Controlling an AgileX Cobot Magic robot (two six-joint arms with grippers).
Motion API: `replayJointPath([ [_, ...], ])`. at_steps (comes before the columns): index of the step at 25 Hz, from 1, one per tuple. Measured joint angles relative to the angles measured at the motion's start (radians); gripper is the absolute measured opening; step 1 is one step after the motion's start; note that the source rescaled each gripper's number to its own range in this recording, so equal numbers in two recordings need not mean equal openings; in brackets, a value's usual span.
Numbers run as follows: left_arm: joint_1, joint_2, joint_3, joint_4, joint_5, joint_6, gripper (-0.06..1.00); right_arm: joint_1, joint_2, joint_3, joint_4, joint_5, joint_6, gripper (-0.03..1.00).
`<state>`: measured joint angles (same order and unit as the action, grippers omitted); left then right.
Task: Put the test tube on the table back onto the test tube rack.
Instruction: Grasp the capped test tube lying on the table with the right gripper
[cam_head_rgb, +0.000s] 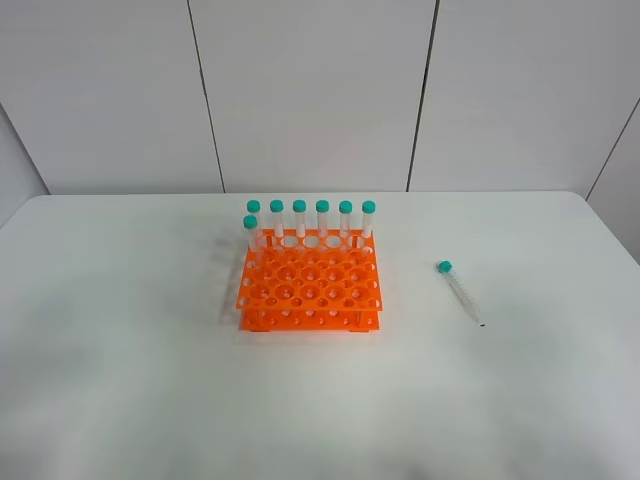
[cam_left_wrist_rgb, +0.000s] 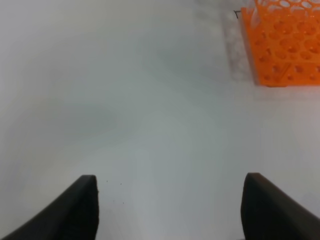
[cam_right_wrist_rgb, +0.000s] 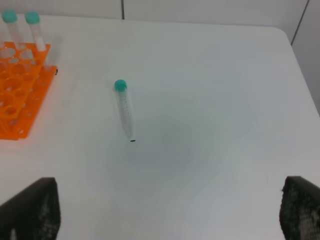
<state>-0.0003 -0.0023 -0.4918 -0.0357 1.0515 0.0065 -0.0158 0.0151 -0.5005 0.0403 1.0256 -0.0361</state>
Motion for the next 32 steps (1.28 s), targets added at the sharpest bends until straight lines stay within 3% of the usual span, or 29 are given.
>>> replayJointPath([
  [11,0.0,0.0,0.0,0.0,0.0,0.0,0.93,0.0,0.093,-0.021,0.0,0.001,0.0,0.97],
  [23,0.0,0.0,0.0,0.0,0.0,0.0,0.93,0.0,0.921,-0.337,0.002,-0.007,-0.007,0.97],
  [32,0.0,0.0,0.0,0.0,0.0,0.0,0.93,-0.003,1.546,-0.623,0.004,-0.012,-0.1,0.97],
])
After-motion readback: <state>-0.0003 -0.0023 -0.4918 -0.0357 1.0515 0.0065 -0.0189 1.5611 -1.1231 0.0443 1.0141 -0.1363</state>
